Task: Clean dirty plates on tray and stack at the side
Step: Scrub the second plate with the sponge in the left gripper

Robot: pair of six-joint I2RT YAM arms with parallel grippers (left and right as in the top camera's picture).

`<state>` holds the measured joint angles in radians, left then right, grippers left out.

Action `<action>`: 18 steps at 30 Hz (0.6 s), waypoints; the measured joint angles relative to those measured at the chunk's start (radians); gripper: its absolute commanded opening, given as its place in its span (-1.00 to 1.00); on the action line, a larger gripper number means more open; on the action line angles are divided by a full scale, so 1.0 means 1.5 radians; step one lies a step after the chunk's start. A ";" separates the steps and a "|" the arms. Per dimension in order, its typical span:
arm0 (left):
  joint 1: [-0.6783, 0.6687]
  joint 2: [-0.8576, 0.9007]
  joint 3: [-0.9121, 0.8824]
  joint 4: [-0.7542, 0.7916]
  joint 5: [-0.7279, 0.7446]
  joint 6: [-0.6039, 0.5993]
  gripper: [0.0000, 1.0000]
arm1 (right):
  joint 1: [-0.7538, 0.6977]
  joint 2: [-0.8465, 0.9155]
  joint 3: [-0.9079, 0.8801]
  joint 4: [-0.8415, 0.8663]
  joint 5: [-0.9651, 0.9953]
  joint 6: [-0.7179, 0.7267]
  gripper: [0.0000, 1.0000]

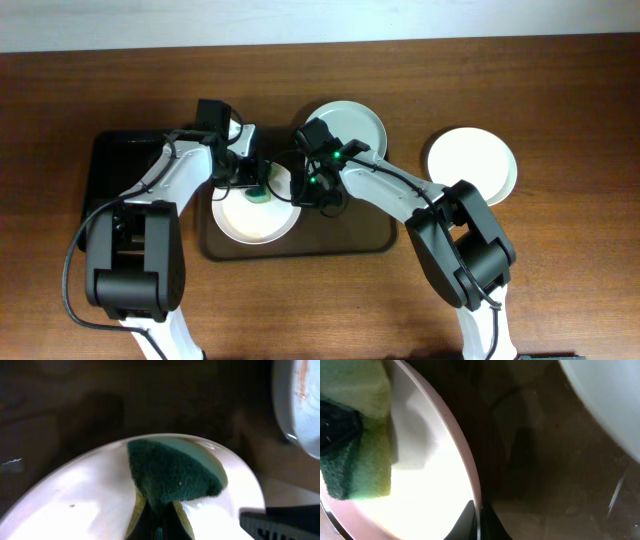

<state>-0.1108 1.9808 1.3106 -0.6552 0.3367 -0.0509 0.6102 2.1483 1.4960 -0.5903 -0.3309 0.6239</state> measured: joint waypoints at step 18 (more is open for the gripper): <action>0.015 0.008 0.175 -0.208 -0.117 -0.020 -0.99 | 0.000 0.000 0.000 -0.022 -0.004 0.000 -0.92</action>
<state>-0.0879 1.9930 1.5738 -0.9665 0.1616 -0.0811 0.6102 2.1483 1.4963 -0.6239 -0.3370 0.6239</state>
